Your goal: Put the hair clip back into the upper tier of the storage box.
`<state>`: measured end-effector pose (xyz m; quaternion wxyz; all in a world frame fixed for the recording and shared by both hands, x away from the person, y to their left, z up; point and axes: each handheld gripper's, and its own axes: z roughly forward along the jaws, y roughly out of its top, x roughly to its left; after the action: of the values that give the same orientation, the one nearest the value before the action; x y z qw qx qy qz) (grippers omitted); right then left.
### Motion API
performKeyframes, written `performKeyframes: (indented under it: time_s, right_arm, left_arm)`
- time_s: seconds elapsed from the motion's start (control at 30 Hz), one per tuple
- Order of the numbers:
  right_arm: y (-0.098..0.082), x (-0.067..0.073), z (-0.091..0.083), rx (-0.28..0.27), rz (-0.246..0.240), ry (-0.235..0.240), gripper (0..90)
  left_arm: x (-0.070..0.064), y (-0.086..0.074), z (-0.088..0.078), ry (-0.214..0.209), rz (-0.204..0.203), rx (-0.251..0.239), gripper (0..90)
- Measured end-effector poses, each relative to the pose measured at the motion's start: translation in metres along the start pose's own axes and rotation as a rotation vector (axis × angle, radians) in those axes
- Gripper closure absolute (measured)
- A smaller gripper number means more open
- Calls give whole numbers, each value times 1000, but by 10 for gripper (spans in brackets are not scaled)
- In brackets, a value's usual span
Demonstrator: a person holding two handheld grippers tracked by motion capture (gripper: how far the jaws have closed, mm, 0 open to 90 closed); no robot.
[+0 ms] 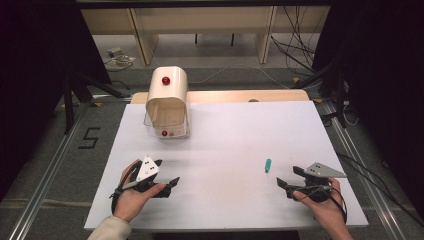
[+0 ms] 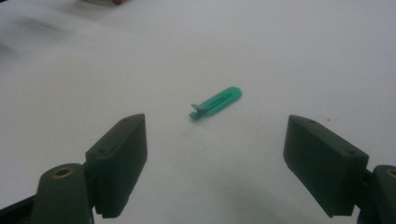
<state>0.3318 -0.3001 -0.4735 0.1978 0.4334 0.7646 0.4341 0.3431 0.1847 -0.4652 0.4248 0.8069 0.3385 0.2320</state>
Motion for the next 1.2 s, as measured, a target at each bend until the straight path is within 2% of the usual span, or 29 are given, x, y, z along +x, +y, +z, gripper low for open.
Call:
performKeyframes:
  time_s: [0.4, 1.0, 1.2]
  right_arm:
    - [5, 4, 15, 21, 6, -25, 246]
    - [11, 16, 38, 60, -29, -31, 306]
    - [13, 19, 46, 75, -37, -45, 355]
  left_arm:
    - [2, -2, 2, 5, -9, 8, 159]
    - [1, -2, 3, -1, -9, 10, 159]
    - [1, -2, 3, -2, -10, 11, 159]
